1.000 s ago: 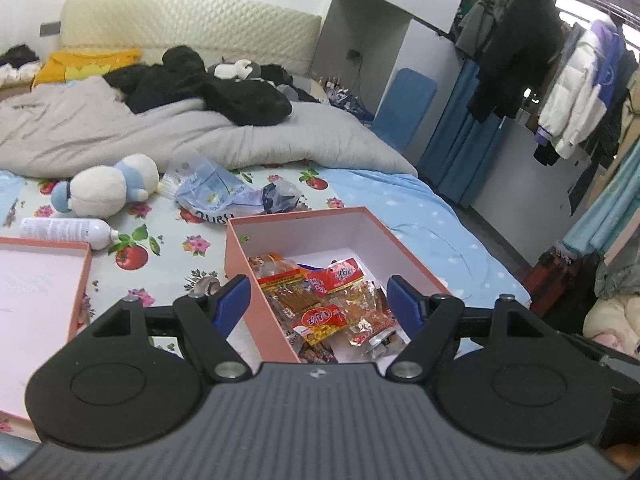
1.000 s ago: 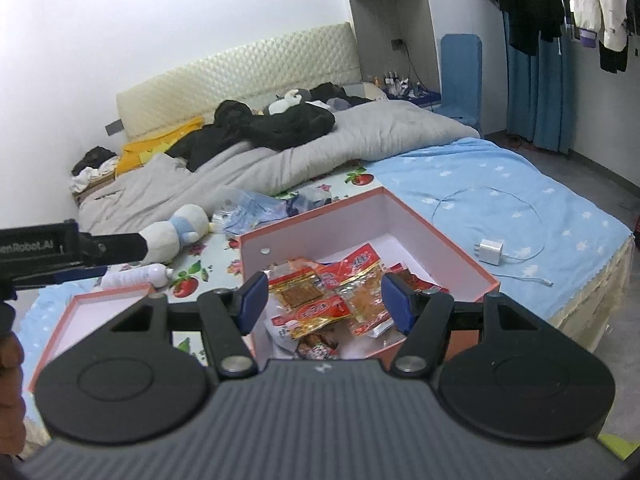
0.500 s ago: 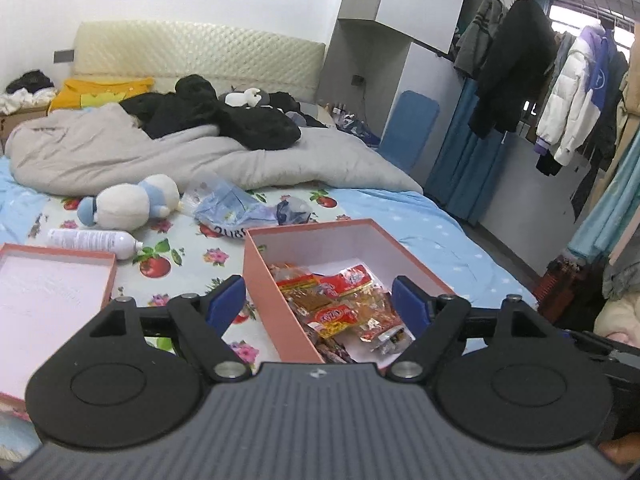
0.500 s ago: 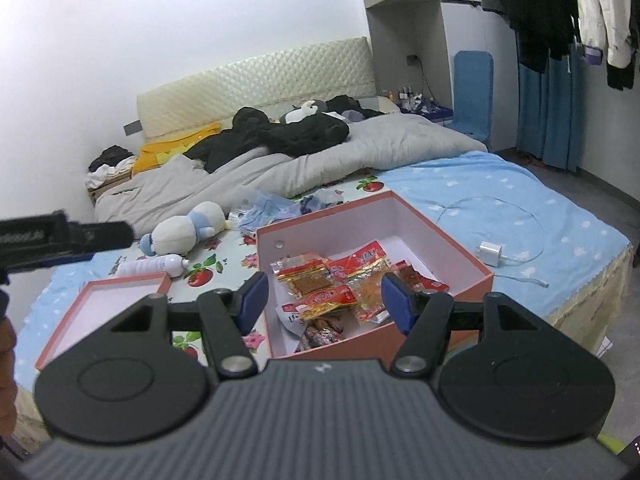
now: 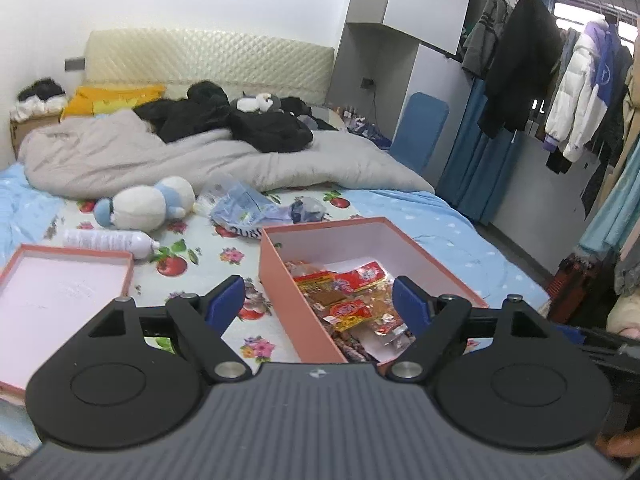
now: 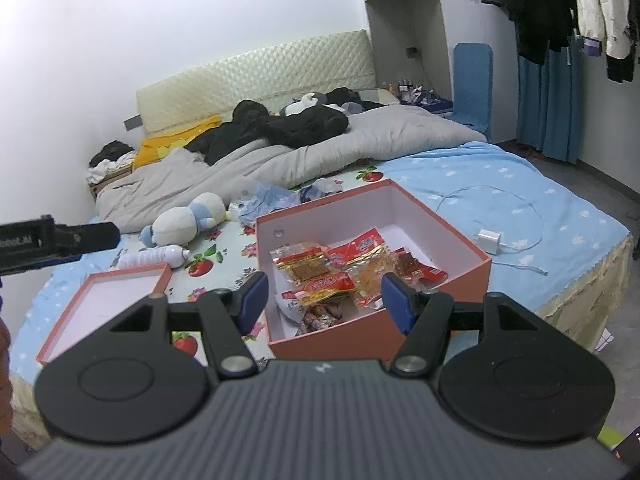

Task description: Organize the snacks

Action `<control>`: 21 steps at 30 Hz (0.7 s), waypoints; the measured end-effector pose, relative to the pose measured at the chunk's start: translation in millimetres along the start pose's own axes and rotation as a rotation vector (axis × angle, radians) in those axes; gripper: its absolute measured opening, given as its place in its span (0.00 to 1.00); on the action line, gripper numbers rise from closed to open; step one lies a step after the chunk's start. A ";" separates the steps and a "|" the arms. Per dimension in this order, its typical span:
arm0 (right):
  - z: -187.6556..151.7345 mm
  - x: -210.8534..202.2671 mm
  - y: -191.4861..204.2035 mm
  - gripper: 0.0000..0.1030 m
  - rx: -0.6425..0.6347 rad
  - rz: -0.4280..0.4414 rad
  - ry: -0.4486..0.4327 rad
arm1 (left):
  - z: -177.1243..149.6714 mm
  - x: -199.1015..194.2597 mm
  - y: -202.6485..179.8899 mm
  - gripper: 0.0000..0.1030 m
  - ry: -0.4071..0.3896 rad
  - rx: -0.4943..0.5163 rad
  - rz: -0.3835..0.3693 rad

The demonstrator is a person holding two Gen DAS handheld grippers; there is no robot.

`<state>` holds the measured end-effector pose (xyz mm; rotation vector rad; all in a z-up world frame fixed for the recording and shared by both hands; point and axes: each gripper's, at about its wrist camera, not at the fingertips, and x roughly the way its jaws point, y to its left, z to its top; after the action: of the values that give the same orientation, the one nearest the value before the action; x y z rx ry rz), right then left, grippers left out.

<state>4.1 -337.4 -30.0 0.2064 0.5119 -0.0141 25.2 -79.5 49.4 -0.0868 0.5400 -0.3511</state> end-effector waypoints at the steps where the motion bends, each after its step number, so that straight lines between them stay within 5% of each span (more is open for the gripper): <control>1: -0.5 -0.2 -0.1 0.63 0.003 0.002 0.003 | -1.9 -1.1 1.1 0.82 0.000 -0.002 0.006; 21: -5.4 6.9 -4.0 0.63 0.002 -0.018 0.027 | -11.9 11.2 8.6 0.82 0.033 0.000 0.034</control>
<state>7.3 -340.0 -38.8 0.2040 0.5403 -0.0299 30.6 -75.3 32.3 -0.0721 0.5736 -0.3196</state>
